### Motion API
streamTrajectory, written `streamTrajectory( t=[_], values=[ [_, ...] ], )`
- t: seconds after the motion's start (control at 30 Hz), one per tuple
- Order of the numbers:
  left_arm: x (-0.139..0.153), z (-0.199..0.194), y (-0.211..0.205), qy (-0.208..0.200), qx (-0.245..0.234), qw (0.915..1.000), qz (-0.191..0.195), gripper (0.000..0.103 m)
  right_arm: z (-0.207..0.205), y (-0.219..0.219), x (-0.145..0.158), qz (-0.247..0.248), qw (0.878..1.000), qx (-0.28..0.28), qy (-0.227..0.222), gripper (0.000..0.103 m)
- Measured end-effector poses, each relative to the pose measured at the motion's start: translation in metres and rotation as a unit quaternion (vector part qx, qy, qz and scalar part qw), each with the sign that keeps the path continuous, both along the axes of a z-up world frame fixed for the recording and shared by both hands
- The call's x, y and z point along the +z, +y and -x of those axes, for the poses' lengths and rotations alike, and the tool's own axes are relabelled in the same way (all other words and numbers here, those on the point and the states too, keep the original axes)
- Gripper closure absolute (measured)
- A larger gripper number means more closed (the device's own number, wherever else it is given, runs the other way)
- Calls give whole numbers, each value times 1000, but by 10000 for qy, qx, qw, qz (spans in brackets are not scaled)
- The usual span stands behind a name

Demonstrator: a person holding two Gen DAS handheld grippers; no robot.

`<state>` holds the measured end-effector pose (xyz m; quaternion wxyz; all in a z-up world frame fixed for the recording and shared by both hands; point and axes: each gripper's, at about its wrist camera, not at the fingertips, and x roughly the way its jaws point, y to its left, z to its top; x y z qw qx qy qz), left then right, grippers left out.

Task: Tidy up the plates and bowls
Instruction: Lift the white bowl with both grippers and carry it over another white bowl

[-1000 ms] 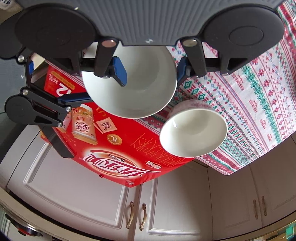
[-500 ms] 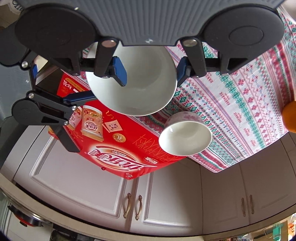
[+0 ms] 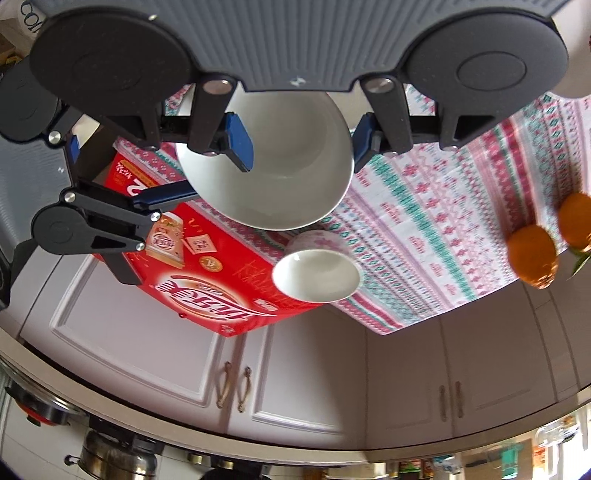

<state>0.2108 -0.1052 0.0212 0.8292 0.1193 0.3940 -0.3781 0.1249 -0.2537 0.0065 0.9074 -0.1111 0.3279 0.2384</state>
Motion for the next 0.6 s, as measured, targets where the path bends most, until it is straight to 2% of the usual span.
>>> streamTrajectory(
  t=[0.27, 0.6],
  values=[
    [-6, 0, 34, 52, 318, 9995, 62, 48, -8, 28, -3, 27, 9995, 295, 73, 19],
    [-19, 1, 54, 138, 447, 9988, 140, 48, -15, 47, -14, 89, 9988, 424, 217, 19]
  ],
)
